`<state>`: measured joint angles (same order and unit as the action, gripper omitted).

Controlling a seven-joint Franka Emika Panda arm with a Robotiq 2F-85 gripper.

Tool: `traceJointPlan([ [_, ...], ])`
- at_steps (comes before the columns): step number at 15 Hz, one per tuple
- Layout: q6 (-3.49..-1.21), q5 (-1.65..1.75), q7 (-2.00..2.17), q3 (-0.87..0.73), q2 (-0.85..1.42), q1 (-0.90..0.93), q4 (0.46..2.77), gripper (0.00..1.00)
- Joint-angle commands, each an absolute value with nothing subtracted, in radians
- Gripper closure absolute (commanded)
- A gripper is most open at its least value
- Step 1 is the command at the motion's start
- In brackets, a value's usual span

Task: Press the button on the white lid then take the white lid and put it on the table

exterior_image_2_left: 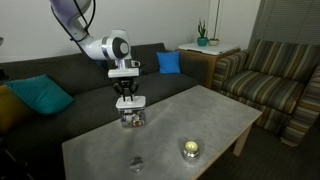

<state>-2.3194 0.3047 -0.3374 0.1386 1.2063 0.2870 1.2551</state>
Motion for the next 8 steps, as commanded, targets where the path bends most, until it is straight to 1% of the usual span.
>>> traceJointPlan([
  [1,-2.363,0.343,-0.318,0.114,1.135,0.304,1.334,0.29],
  [4,-2.387,0.356,-0.309,0.112,1.116,0.304,1.35,0.08],
  [5,-2.397,0.35,-0.311,0.106,1.121,0.308,1.344,0.02],
  [6,-2.414,0.347,-0.314,0.11,1.12,0.303,1.35,0.0],
  [8,-2.46,0.342,-0.314,0.112,1.13,0.296,1.354,0.0],
])
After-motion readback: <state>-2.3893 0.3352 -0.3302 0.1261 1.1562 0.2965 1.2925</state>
